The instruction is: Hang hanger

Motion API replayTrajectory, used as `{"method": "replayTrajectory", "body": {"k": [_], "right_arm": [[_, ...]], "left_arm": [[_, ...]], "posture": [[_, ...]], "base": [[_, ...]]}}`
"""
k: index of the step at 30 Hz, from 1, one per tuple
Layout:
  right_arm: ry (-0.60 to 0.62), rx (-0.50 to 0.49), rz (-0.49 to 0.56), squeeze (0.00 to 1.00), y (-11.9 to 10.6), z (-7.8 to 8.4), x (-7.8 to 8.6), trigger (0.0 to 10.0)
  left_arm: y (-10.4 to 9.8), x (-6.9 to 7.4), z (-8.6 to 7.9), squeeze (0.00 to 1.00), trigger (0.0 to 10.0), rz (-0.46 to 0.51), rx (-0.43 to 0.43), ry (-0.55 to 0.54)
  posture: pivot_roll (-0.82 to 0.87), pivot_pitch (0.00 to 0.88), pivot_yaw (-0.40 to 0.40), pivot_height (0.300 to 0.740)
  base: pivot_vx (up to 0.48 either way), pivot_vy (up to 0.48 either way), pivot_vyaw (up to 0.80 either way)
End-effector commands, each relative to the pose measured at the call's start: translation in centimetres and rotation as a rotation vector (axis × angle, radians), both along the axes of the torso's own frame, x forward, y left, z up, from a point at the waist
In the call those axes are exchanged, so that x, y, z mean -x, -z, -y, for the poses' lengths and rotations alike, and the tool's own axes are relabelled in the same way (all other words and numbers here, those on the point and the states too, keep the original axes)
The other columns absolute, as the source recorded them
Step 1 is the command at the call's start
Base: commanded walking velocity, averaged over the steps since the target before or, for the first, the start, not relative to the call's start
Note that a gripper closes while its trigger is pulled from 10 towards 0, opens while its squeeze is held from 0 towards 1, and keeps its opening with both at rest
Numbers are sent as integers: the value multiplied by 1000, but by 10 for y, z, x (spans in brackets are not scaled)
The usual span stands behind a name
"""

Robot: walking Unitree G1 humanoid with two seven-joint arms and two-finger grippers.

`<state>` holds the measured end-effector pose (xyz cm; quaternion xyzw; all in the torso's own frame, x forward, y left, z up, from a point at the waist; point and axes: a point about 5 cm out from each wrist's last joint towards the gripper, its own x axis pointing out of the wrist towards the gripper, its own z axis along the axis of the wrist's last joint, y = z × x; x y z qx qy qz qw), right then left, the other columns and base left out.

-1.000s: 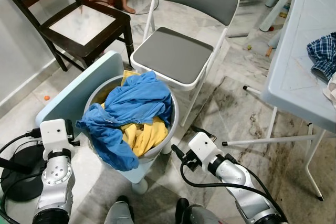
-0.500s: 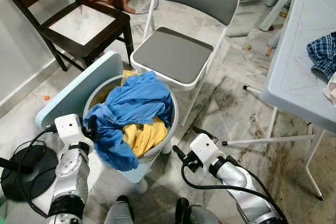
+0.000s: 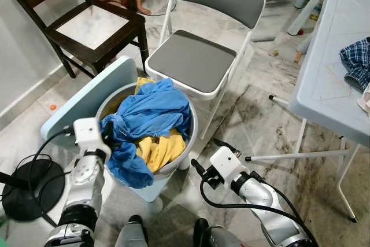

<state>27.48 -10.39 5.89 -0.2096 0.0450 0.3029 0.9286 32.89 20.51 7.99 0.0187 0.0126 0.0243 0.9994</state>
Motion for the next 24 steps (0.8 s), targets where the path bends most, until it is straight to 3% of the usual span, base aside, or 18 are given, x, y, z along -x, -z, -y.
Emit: {"method": "replayTrajectory", "body": {"k": [1,7,12,13,14,15,16,17,18,24], "right_arm": [[18,5,-6,0,2,3,2,10000],[16,6,-4,0,1,2,1,10000],[18,9,-3,0,1,4,1,10000],[20,9,-2,0,1,4,1,10000],[20,9,-2,0,1,4,1,10000],[22,10,-4,0,1,5,1,10000],[22,11,-4,0,1,5,1,10000],[22,11,-5,0,1,5,1,10000],[21,12,-6,0,2,5,2,10000],[15,11,-7,0,2,2,0,10000]], "left_arm": [[-5,0,13,0,0,43,-82,50],[-3,0,34,0,0,47,-89,119],[-6,1,35,0,0,68,-134,92],[-10,2,32,0,4471,93,-153,66],[-10,2,32,0,4471,93,-153,66],[-16,5,21,0,10000,118,-187,-32],[-16,7,15,0,10000,117,-166,-88],[-15,9,13,78,10000,108,-150,-102],[-13,10,11,1000,10000,97,-134,-126],[-4,13,16,1000,10000,55,-40,-116]], "posture": [[155,266,-48,740],[156,266,-49,740],[148,266,-50,740],[149,266,-51,740],[149,266,-51,740],[151,265,-51,740],[151,265,-51,740],[153,265,-51,740],[155,265,-51,740],[162,263,-53,740]], "base": [[0,0,0],[0,0,0],[0,0,0],[0,0,0],[0,0,0],[0,0,0],[0,0,0],[0,0,0],[0,0,0],[0,0,0]]}}
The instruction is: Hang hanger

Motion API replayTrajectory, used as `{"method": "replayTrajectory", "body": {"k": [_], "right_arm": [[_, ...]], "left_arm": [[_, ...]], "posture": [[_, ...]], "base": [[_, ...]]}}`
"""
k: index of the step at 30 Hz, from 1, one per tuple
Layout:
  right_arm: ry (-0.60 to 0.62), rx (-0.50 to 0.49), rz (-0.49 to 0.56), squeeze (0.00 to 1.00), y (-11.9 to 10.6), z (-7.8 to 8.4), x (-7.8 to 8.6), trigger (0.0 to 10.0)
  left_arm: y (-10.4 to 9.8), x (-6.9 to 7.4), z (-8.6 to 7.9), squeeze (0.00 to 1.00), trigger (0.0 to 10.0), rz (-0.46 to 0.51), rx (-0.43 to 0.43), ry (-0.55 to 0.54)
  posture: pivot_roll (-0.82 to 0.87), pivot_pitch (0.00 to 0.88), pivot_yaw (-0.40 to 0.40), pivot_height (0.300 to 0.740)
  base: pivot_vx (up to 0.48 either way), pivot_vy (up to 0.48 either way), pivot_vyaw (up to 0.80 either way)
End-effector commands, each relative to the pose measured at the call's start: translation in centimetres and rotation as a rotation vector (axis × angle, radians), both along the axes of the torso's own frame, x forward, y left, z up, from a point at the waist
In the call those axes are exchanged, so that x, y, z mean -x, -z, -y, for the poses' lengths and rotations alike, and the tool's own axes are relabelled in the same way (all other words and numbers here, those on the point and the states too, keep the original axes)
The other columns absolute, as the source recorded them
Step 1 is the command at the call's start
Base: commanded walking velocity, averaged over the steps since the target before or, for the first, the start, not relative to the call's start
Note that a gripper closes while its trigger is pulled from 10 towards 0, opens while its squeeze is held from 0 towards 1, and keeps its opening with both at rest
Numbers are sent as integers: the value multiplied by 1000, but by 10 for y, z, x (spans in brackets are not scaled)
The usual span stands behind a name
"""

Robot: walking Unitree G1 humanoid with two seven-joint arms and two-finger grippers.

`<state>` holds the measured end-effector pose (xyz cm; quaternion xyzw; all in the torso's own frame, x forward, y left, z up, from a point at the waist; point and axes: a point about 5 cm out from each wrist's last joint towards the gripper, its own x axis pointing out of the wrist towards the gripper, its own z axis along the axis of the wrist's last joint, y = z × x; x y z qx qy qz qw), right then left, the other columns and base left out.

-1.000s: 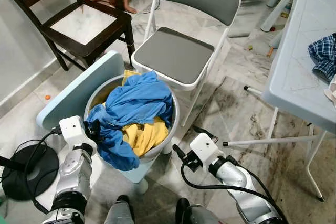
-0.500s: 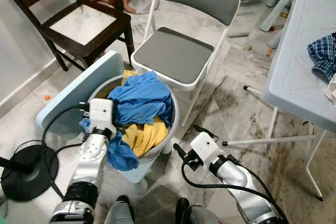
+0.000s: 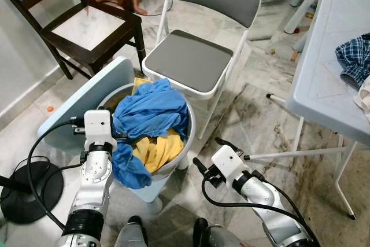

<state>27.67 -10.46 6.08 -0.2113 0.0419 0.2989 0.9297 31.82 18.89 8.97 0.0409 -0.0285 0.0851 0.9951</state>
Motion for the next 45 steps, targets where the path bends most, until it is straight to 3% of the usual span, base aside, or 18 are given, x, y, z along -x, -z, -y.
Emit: {"method": "replayTrajectory", "body": {"k": [1,4,10,11,12,15,16,17,18,27,30,36,38,39,40,41,43,45], "right_arm": [[6,9,-15,0,3,1,2,10000],[3,7,-12,0,2,0,1,10000],[10,11,-13,0,3,3,2,10000],[10,11,-14,0,3,3,3,10000],[11,11,-14,0,3,3,2,10000],[12,9,-14,0,3,2,2,10000],[11,8,-13,0,3,2,2,10000],[11,7,-13,0,3,1,2,10000],[11,6,-12,0,3,1,2,10000],[16,0,-11,0,3,-1,1,10000],[21,-2,-11,0,3,-1,1,10000],[28,-3,-9,0,3,0,1,10000],[27,-2,-8,0,3,0,1,10000],[28,-2,-5,0,2,0,0,10000],[28,-2,-5,0,2,0,0,10000],[28,-2,-3,0,1,0,-2,10000],[29,-2,-2,0,1,0,-2,10000],[29,-1,1,0,1,0,-3,10000]], "left_arm": [[7,2,1,1000,10000,-34,38,0],[4,-2,7,1000,10000,-44,100,0],[10,-6,1,1000,10000,-118,214,-92],[12,-5,0,400,10000,-131,226,-99],[13,-5,0,0,10000,-143,234,-106],[17,-6,0,0,10000,-175,244,-93],[17,-7,2,0,8118,-185,250,-73],[17,-7,2,0,8118,-188,248,-70],[19,-8,3,0,0,-203,254,-60],[23,-9,6,0,0,-254,304,-66],[28,-9,7,0,0,-303,359,-81],[30,-8,7,0,0,-312,361,-91],[26,-8,5,0,0,-289,298,-93],[19,-9,5,0,0,-247,190,-74],[19,-9,5,0,0,-247,190,-74],[14,-11,8,0,0,-221,109,-49],[13,-11,9,0,0,-217,80,-39],[10,-11,13,0,0,-198,-21,-2]], "posture": [[163,263,-53,740],[159,260,-53,740],[147,258,-50,740],[147,257,-49,740],[147,257,-49,740],[150,256,-46,740],[151,255,-45,740],[152,255,-44,740],[153,254,-43,740],[154,253,-33,740],[151,253,-29,740],[151,250,-30,740],[151,250,-30,740],[150,246,-32,740],[150,246,-32,740],[151,244,-32,740],[151,244,-32,740],[149,243,-33,740]], "base": [[0,0,0],[0,0,0],[0,0,0],[0,0,0],[0,0,0],[0,0,0],[0,0,0],[0,0,0],[0,0,0],[0,0,0],[0,0,0],[0,0,0],[0,0,0],[0,0,0],[0,0,0],[0,0,0],[0,0,0],[0,0,0]]}}
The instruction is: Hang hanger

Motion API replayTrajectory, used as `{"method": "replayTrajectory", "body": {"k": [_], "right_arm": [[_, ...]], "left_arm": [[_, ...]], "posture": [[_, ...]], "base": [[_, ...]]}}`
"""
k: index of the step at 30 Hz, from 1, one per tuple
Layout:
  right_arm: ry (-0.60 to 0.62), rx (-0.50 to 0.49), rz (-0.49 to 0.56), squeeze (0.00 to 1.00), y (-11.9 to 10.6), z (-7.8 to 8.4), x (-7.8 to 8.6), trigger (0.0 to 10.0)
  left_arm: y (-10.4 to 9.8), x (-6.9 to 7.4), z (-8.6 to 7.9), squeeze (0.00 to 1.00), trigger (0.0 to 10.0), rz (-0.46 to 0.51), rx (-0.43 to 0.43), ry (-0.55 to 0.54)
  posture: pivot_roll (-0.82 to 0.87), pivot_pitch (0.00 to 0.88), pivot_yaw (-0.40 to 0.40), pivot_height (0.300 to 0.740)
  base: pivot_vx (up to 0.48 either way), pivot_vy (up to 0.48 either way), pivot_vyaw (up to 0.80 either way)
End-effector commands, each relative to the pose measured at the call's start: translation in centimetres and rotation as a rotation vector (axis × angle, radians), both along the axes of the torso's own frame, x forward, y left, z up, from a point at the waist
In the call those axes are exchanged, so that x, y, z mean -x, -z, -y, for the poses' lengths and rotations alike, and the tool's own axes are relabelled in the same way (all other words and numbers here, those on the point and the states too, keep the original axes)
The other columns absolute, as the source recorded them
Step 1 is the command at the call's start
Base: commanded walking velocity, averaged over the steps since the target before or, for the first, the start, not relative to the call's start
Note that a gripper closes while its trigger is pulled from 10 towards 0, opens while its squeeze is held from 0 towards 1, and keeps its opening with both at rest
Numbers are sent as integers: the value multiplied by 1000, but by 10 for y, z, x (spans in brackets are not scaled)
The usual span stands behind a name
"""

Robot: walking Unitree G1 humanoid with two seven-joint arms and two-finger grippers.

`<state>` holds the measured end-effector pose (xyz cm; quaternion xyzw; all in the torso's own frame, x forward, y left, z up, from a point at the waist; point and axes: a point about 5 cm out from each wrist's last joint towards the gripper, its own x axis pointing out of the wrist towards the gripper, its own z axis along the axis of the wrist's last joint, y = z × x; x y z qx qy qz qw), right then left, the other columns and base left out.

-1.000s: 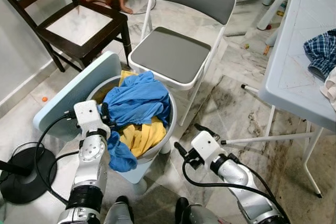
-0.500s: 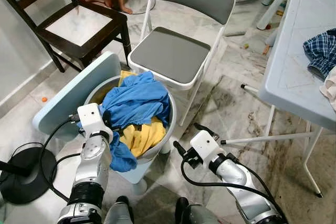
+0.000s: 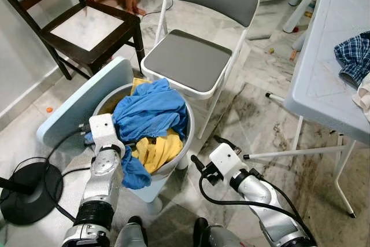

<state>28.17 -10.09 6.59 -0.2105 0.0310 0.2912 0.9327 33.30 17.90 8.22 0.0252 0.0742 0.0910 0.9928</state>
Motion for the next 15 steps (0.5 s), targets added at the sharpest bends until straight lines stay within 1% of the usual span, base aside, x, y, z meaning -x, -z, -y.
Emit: {"method": "replayTrajectory", "body": {"k": [1,3,5,6,7,8,9,10,11,12,13,15], "right_arm": [[18,7,-22,0,6,4,2,10000],[18,8,-21,0,6,4,2,10000],[18,7,-21,0,6,4,2,10000],[19,8,-21,0,6,5,3,10000],[19,8,-21,0,6,5,3,10000],[21,8,-22,0,6,5,3,10000],[22,8,-22,0,6,5,3,10000],[22,8,-22,0,6,5,3,10000],[22,8,-22,0,6,5,3,10000],[23,8,-21,0,6,5,3,10000],[23,8,-21,0,6,5,3,10000],[24,7,-19,0,5,5,2,10000]], "left_arm": [[1,4,4,0,0,8,-90,36],[1,4,7,0,0,16,-138,74],[2,5,10,0,0,17,-151,90],[0,5,17,0,0,40,-242,157],[0,5,17,0,0,40,-242,157],[-1,5,25,0,0,50,-322,217],[-2,5,30,0,0,66,-369,259],[-2,5,30,0,0,66,-369,259],[-4,5,36,0,0,87,-399,304],[-3,6,52,0,0,96,-428,413],[-3,6,52,0,0,96,-428,413],[10,14,76,0,0,45,-391,602]], "posture": [[149,243,-33,740],[148,243,-32,740],[146,245,-32,740],[144,246,-32,740],[144,246,-32,740],[143,246,-31,740],[144,246,-30,740],[144,246,-30,740],[143,246,-30,740],[143,245,-29,740],[143,245,-29,740],[142,244,-29,740]], "base": [[0,0,0],[0,0,0],[0,0,0],[0,0,0],[0,0,0],[0,0,0],[0,0,0],[0,0,0],[0,0,0],[0,0,0],[0,0,0],[0,0,0]]}}
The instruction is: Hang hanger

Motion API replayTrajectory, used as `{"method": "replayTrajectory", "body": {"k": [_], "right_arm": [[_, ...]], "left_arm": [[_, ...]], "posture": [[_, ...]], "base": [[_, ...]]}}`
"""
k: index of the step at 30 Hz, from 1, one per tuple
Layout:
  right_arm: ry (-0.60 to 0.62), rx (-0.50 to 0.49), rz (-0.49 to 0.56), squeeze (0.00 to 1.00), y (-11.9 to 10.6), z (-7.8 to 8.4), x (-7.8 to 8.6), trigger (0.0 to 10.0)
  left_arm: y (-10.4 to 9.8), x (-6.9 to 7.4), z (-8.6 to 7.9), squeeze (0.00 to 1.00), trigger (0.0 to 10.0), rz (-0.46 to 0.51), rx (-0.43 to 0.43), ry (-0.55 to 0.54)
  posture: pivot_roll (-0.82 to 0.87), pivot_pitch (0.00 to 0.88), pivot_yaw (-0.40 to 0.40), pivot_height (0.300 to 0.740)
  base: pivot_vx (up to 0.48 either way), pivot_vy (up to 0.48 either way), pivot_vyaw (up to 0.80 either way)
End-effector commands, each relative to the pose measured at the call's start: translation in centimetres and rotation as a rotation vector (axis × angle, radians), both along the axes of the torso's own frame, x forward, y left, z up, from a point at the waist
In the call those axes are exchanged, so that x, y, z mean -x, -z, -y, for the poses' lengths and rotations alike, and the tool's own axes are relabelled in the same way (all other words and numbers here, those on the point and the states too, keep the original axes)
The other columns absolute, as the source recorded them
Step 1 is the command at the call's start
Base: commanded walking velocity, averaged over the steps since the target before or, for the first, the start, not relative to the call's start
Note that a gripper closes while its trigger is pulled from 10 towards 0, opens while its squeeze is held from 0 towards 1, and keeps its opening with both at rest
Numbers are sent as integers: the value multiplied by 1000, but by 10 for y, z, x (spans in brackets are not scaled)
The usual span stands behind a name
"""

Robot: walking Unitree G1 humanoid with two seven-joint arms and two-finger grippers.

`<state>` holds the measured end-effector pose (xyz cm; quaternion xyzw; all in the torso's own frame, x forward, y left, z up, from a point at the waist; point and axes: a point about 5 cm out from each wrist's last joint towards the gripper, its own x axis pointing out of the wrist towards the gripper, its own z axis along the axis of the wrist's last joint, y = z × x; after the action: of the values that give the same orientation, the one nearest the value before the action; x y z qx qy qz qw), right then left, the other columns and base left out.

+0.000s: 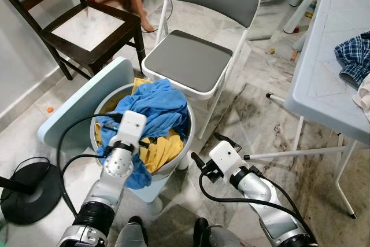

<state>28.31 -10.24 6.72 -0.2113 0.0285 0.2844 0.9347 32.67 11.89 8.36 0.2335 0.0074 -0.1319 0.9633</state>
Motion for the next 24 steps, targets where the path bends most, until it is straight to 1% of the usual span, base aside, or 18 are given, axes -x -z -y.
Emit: {"method": "replayTrajectory", "body": {"k": [1,2,3,4,6,8,10,12,13,15,17,19,20,21,22,23,24], "right_arm": [[12,7,-27,0,6,3,3,10000],[12,7,-27,0,6,3,3,10000],[12,7,-26,0,6,3,3,10000],[12,7,-26,0,6,3,3,10000],[12,7,-26,0,6,3,3,10000],[12,8,-27,0,7,3,3,10000],[12,8,-28,0,7,3,3,10000],[12,9,-28,0,7,4,4,10000],[12,10,-29,0,7,4,4,10000],[9,12,-30,0,7,4,3,10000],[7,12,-30,0,7,3,3,10000],[3,12,-29,0,7,3,2,10000],[2,12,-29,0,7,3,2,10000],[2,12,-29,0,7,3,2,10000],[1,12,-29,0,7,2,2,10000],[0,12,-29,0,7,2,2,10000],[-1,12,-29,0,7,2,2,10000]], "left_arm": [[20,17,31,0,0,-101,-65,257],[20,17,31,0,0,-101,-65,257],[24,21,36,0,0,-117,-98,320],[31,27,40,0,0,-145,-127,359],[35,28,40,0,0,-184,-118,359],[46,34,36,0,0,-236,-186,384],[50,35,31,0,10000,-266,-191,378],[50,34,24,0,10000,-272,-179,351],[52,34,16,0,10000,-274,-203,326],[52,34,5,0,10000,-273,-204,275],[50,32,-5,0,10000,-253,-197,210],[42,30,-32,0,10000,-155,-191,38],[39,29,-39,0,10000,-131,-184,-13],[39,29,-39,0,10000,-131,-184,-13],[40,31,-45,0,10000,-129,-179,-56],[41,35,-56,0,10000,-129,-169,-122],[43,37,-59,0,10000,-135,-166,-136]], "posture": [[141,244,-28,740],[141,244,-28,740],[141,243,-29,740],[141,244,-28,740],[139,244,-29,740],[138,245,-30,740],[139,246,-31,740],[141,246,-31,740],[146,247,-33,740],[150,246,-35,740],[154,244,-36,740],[161,243,-39,740],[161,243,-38,740],[161,243,-38,740],[165,243,-39,740],[170,245,-40,740],[170,245,-40,740]], "base": [[0,0,0],[0,0,0],[0,0,0],[0,0,0],[0,0,0],[0,0,0],[0,0,0],[0,0,0],[0,0,0],[0,0,0],[0,0,0],[0,0,0],[0,0,0],[0,0,0],[0,0,0],[0,0,0],[0,0,0]]}}
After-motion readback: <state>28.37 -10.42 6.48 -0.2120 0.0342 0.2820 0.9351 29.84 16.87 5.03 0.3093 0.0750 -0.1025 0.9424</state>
